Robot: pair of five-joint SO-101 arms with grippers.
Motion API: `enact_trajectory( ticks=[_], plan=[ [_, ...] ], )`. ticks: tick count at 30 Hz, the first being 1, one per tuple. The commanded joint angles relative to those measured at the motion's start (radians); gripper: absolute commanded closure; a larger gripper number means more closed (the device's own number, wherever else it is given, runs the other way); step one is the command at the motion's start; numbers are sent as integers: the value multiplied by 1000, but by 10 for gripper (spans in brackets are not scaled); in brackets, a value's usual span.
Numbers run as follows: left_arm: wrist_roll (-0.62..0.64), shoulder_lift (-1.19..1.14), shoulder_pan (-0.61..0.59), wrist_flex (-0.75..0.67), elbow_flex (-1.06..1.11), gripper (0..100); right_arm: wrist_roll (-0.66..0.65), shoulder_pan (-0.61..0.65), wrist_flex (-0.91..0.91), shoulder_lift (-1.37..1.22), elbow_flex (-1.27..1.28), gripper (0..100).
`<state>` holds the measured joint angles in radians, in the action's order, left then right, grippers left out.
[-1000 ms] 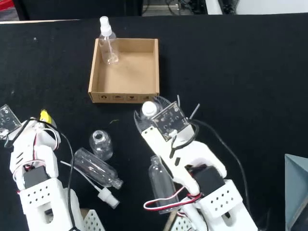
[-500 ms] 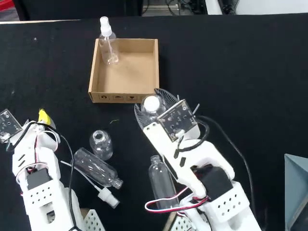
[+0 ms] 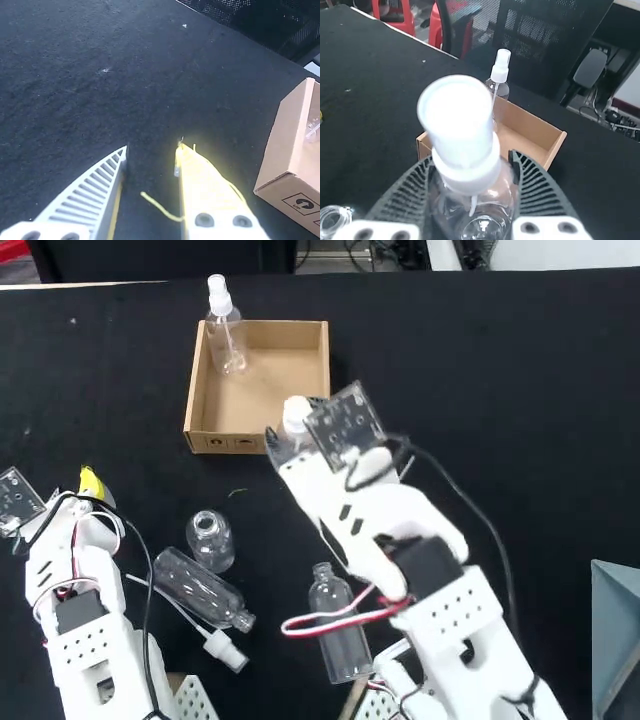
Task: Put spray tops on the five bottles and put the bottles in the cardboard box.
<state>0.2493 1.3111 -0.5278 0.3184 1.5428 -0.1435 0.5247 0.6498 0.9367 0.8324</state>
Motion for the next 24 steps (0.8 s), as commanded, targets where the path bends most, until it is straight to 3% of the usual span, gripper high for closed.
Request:
enact_trajectory(
  ticks=[1,10,24],
  plan=[
    [5,15,-7,-23,-8,852,12,-21,-6,-56,-117,902],
    [12,15,-45,-23,-8,852,63,-20,-9,-219,-263,900],
    [8,15,-45,-20,-8,855,63,18,-281,-444,-291,899]
  ],
)
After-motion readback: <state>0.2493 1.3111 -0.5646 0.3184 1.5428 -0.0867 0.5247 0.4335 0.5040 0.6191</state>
